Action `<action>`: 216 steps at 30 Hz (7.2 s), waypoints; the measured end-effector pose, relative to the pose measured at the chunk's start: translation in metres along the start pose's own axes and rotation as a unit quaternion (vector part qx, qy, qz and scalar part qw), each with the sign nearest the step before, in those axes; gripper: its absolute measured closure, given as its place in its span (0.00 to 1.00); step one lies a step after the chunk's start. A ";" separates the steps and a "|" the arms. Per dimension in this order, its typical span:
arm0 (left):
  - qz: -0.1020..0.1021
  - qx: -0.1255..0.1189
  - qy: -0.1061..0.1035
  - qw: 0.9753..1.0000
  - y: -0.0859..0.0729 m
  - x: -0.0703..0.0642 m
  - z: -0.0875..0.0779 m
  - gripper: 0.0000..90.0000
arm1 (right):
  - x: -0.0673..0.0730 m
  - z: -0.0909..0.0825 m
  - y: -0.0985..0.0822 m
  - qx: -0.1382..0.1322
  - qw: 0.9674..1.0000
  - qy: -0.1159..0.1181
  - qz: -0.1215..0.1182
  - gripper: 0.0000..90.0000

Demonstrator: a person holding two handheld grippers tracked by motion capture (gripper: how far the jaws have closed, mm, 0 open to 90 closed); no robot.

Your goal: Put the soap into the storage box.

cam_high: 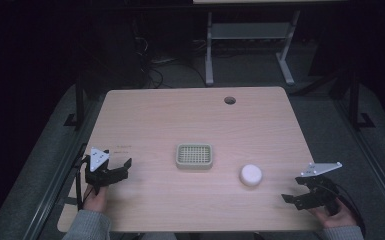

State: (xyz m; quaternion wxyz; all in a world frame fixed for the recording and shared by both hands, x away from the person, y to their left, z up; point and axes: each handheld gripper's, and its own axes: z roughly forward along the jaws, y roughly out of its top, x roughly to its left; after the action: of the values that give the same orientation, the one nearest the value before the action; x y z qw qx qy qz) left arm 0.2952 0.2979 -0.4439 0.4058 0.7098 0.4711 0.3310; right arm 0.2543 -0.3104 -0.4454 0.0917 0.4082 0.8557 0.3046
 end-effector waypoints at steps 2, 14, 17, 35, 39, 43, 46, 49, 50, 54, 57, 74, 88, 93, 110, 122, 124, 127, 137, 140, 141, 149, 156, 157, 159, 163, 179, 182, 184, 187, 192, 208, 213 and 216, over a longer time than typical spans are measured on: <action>0.000 0.003 0.001 1.000 0.000 0.000 0.000 0.14 | 0.001 -0.001 0.003 0.002 1.000 0.001 -0.002 0.17; 0.010 0.005 -0.004 1.000 0.000 -0.005 0.003 0.14 | 0.010 -0.009 0.023 0.019 1.000 0.000 -0.018 0.16; 0.012 0.006 -0.005 1.000 0.000 -0.005 0.004 0.14 | 0.012 -0.009 0.032 0.027 0.999 0.000 -0.028 0.16; 0.016 0.009 -0.004 1.000 -0.001 -0.007 0.005 0.14 | 0.025 -0.007 0.070 0.065 0.995 0.006 -0.073 0.16; 0.017 0.009 -0.002 1.000 -0.001 -0.007 0.005 0.14 | 0.028 -0.005 0.078 0.075 0.994 0.006 -0.080 0.16; 0.017 0.009 -0.002 1.000 -0.001 -0.006 0.005 0.14 | 0.029 -0.002 0.085 0.084 0.993 0.008 -0.085 0.16; 0.018 0.011 -0.001 1.000 -0.001 -0.006 0.006 0.14 | 0.029 0.001 0.090 0.090 0.992 0.011 -0.089 0.16; 0.016 0.012 0.000 1.000 -0.001 -0.006 0.005 0.14 | 0.030 0.004 0.095 0.093 0.991 0.014 -0.092 0.16; 0.016 0.012 0.000 1.000 -0.001 -0.006 0.005 0.14 | 0.031 0.005 0.098 0.095 0.991 0.014 -0.094 0.16; 0.016 0.012 0.001 1.000 -0.001 -0.006 0.005 0.14 | 0.035 0.010 0.107 0.103 0.989 0.017 -0.108 0.16; 0.017 0.012 0.001 1.000 -0.001 -0.006 0.005 0.14 | 0.037 0.014 0.113 0.109 0.987 0.018 -0.115 0.16; 0.017 0.013 0.002 1.000 0.000 -0.006 0.005 0.14 | 0.043 0.043 0.141 0.163 0.975 0.020 -0.148 0.16; 0.019 0.013 0.004 1.000 0.000 -0.006 0.005 0.14 | 0.044 0.071 0.146 0.209 0.965 0.024 -0.154 0.16; 0.020 0.013 0.002 1.000 -0.001 -0.006 0.006 0.14 | 0.044 0.077 0.146 0.217 0.963 0.026 -0.155 0.16; 0.020 0.013 0.004 1.000 0.000 -0.006 0.005 0.14 | 0.045 0.098 0.143 0.257 0.954 0.022 -0.155 0.17; 0.017 0.011 0.004 1.000 0.000 -0.005 0.005 0.14 | 0.048 0.103 0.142 0.273 0.947 0.022 -0.167 0.25; 0.017 0.011 0.005 1.000 0.000 -0.005 0.005 0.14 | 0.048 0.103 0.142 0.273 0.947 0.023 -0.168 0.26; 0.014 0.008 0.005 1.000 0.000 -0.005 0.005 0.14 | 0.048 0.103 0.142 0.273 0.947 0.022 -0.168 0.26; 0.016 0.010 0.005 1.000 0.000 -0.006 0.005 0.14 | 0.049 0.101 0.142 0.271 0.946 0.024 -0.178 0.26; 0.016 0.010 0.005 1.000 0.000 -0.005 0.005 0.14 | 0.048 0.097 0.144 0.259 0.949 0.032 -0.176 0.26; 0.016 0.010 0.005 1.000 0.000 -0.006 0.005 0.14 | 0.048 0.096 0.145 0.256 0.950 0.035 -0.175 0.27; 0.017 0.011 0.004 1.000 0.000 -0.006 0.005 0.14 | 0.052 0.087 0.160 0.240 0.953 0.036 -0.180 0.26; 0.012 0.009 0.005 1.000 0.000 -0.005 0.005 0.14 | 0.056 0.087 0.170 0.238 0.952 0.037 -0.187 0.26; 0.011 0.009 0.005 1.000 0.000 -0.005 0.005 0.14 | 0.056 0.087 0.171 0.238 0.952 0.039 -0.189 0.26; 0.010 0.008 0.005 1.000 0.000 -0.005 0.005 0.14 | 0.056 0.087 0.174 0.235 0.952 0.038 -0.191 0.26; 0.010 0.008 0.005 1.000 0.000 -0.005 0.005 0.14 | 0.059 0.088 0.181 0.235 0.952 0.041 -0.194 0.26; 0.009 0.011 0.005 1.000 0.000 -0.004 0.006 0.14 | 0.069 0.092 0.210 0.228 0.949 0.051 -0.213 0.26; 0.009 0.010 0.006 1.000 0.000 -0.004 0.006 0.14 | 0.070 0.093 0.214 0.228 0.948 0.051 -0.216 0.26; 0.009 0.010 0.006 1.000 0.000 -0.004 0.006 0.14 | 0.072 0.094 0.217 0.226 0.948 0.053 -0.217 0.26; 0.009 0.010 0.006 1.000 0.000 -0.004 0.005 0.14 | 0.074 0.095 0.221 0.227 0.947 0.052 -0.222 0.26; 0.008 0.009 0.006 1.000 0.000 -0.004 0.005 0.14 | 0.078 0.098 0.228 0.225 0.946 0.055 -0.226 0.26; 0.006 0.008 0.006 1.000 0.000 -0.003 0.005 0.14 | 0.088 0.105 0.244 0.219 0.944 0.063 -0.240 0.26; 0.007 0.007 0.005 1.000 0.000 -0.004 0.005 0.14 | 0.091 0.110 0.246 0.222 0.942 0.065 -0.241 0.26; 0.007 0.007 0.006 1.000 0.000 -0.004 0.005 0.14 | 0.091 0.112 0.248 0.219 0.942 0.069 -0.243 0.26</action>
State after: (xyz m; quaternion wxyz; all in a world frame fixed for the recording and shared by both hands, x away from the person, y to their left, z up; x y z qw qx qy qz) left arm 0.2985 0.2931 -0.4463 0.3958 0.7139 0.4707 0.3348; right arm 0.3993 -0.0725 -0.3784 0.0120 0.1758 0.9787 0.1051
